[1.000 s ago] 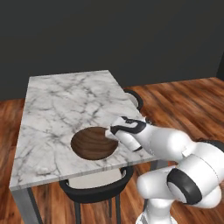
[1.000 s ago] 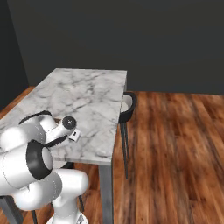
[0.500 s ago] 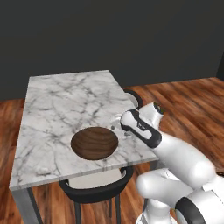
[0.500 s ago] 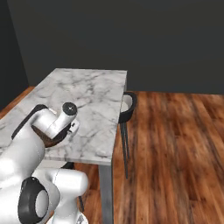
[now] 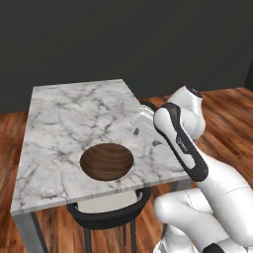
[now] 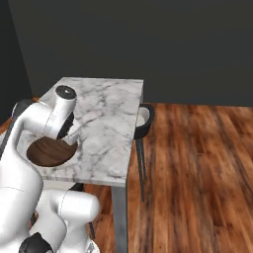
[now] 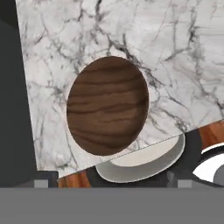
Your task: Pick up the bowls from the cabinet and place each bowl in front of a stool on the dining counter.
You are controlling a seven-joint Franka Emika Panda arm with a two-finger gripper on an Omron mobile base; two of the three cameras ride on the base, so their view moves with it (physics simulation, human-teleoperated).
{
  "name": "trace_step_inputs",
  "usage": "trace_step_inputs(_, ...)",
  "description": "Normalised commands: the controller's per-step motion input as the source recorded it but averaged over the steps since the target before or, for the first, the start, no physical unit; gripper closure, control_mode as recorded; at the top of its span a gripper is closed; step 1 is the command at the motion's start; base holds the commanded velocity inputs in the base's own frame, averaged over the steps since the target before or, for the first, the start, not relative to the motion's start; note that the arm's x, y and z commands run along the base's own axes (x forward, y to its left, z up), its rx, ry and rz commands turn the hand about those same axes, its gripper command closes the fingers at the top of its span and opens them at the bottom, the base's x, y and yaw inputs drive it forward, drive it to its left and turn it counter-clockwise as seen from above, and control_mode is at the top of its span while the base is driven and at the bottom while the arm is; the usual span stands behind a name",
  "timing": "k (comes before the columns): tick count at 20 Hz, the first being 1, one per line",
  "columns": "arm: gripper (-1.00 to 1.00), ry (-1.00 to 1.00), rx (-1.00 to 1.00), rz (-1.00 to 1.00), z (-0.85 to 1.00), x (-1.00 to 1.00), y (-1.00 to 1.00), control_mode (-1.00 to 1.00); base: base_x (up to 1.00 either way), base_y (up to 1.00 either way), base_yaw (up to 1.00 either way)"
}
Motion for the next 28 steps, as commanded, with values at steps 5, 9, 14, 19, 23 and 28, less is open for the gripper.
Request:
trace_step_inputs(5,-1.00,-0.08,-0.22,-0.05,0.54,-1.00,0.00,-1.00,0.00,0.00,0.00)
trace_step_inputs(9,-1.00,-0.37,-0.30,-0.01,0.31,-1.00,0.00,-1.00,0.00,0.00,0.00)
trace_step_inputs(14,-1.00,-0.47,-0.21,-0.06,0.59,-0.97,0.00,-1.00,0.00,0.00,0.00)
trace_step_inputs(19,-1.00,-0.29,0.00,-0.07,0.71,-0.37,0.00,-1.00,0.00,0.00,0.00)
trace_step_inputs(23,-1.00,-0.02,0.00,0.00,0.02,0.00,0.00,-1.00,0.00,0.00,0.00)
trace_step_inputs(28,-1.00,-0.07,0.11,0.00,0.38,-0.67,-0.10,-1.00,0.00,0.00,0.00)
